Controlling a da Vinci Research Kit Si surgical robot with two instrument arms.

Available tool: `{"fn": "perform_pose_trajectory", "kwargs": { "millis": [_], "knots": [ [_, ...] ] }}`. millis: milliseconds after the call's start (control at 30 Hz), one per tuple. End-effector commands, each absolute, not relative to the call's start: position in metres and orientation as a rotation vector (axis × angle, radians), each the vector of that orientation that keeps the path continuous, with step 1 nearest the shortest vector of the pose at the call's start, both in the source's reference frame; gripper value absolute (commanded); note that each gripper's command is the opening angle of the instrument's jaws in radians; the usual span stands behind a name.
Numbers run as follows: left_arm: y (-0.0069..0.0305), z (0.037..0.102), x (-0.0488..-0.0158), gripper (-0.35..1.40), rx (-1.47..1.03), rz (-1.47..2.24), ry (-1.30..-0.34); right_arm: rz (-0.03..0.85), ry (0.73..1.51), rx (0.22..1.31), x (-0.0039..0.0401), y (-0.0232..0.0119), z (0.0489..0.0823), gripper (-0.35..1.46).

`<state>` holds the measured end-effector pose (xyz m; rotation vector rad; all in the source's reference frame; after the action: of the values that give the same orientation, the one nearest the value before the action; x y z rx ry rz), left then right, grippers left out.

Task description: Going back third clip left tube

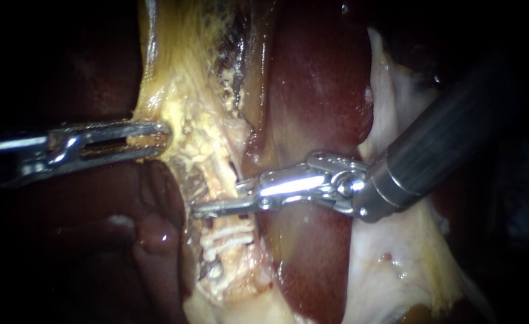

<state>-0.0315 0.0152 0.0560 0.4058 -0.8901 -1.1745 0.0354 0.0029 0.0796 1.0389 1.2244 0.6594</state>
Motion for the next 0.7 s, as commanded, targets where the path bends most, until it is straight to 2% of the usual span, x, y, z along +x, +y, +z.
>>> {"fn": "perform_pose_trajectory", "kwargs": {
  "millis": [33,167,267,333,467,700],
  "knots": [
    [0.0152,0.0561,-0.0315,-0.35,0.405,-1.174,-0.890,0.662,1.222,1.044,0.0354,0.0028,0.0795,-0.35],
    [0.0152,0.0561,-0.0315,-0.35,0.405,-1.174,-0.890,0.647,1.220,1.059,0.0355,0.0026,0.0793,-0.32],
    [0.0152,0.0561,-0.0315,-0.35,0.405,-1.174,-0.890,0.637,1.234,1.056,0.0358,0.0023,0.0790,0.39],
    [0.0152,0.0561,-0.0315,-0.35,0.405,-1.174,-0.890,0.604,1.274,1.030,0.0359,0.0021,0.0788,0.53],
    [0.0151,0.0561,-0.0315,-0.35,0.405,-1.174,-0.891,0.536,1.338,0.938,0.0357,0.0018,0.0788,0.59],
    [0.0151,0.0561,-0.0313,-0.35,0.406,-1.173,-0.891,0.411,1.389,0.834,0.0332,0.0013,0.0795,0.60]
  ]
}}
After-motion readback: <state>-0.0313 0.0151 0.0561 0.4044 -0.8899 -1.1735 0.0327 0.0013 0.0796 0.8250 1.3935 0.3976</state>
